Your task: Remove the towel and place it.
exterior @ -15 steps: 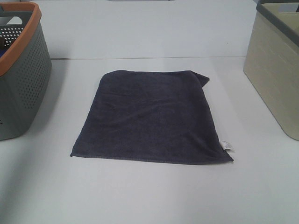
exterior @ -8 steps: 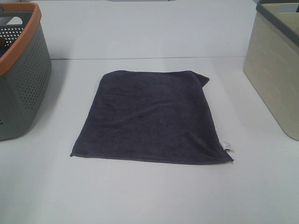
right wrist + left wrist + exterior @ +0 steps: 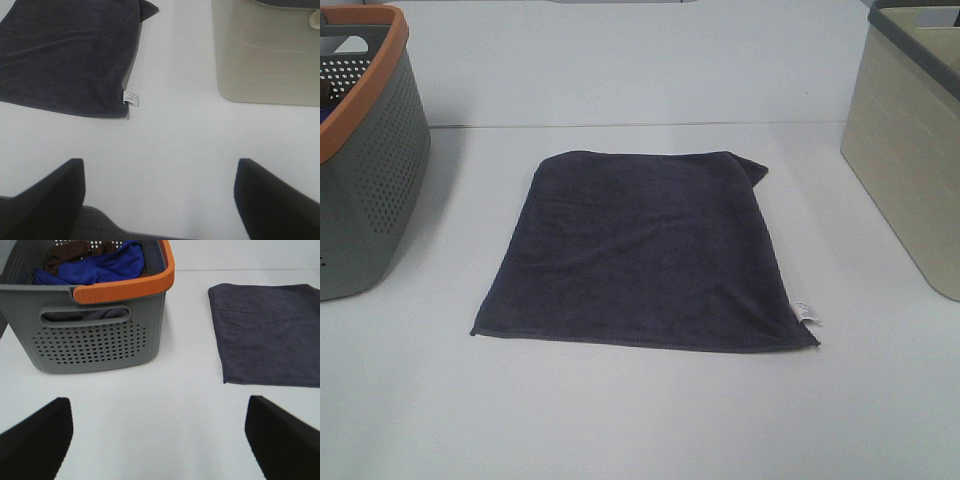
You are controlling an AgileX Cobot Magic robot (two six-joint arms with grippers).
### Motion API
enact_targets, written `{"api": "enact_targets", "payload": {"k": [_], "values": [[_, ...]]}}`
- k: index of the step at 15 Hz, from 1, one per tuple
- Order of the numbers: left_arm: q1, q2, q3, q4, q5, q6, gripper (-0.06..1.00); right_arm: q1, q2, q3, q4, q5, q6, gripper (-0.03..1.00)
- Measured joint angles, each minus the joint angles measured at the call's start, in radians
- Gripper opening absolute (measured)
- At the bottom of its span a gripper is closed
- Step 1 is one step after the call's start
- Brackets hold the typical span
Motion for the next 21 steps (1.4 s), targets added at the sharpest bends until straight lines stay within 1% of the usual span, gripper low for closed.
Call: {"api": "enact_targets", "payload": {"k": [2, 6, 14, 16, 17, 18, 19, 21], "values": [[0.0, -0.007, 0.006, -0.005, 0.012, 0.0, 0.87, 0.0, -0.032, 0.013, 0.023, -0.011, 0.0, 0.8], [0.0, -0.008, 0.006, -0.01, 0.012, 0.007, 0.88, 0.0, -0.078, 0.016, 0.038, -0.023, 0.0, 0.78], [0.0, -0.008, 0.006, -0.01, 0.012, 0.014, 0.88, 0.001, -0.095, 0.017, 0.038, -0.025, -0.001, 0.78], [0.0, -0.008, 0.006, -0.01, 0.012, 0.014, 0.88, 0.036, -0.095, 0.017, 0.039, -0.025, -0.001, 0.77], [0.01, -0.008, 0.006, -0.01, 0.012, 0.014, 0.88, 0.056, -0.095, 0.018, 0.039, -0.025, -0.001, 0.77], [0.076, -0.008, 0.006, -0.01, 0.012, 0.014, 0.88, 0.065, -0.095, 0.018, 0.039, -0.025, -0.001, 0.77], [0.108, -0.008, 0.006, -0.01, 0.012, 0.014, 0.88, 0.065, -0.095, 0.018, 0.039, -0.025, -0.001, 0.77], [0.118, -0.008, 0.006, -0.01, 0.012, 0.014, 0.88, 0.065, -0.095, 0.018, 0.039, -0.025, 0.0, 0.77]]}}
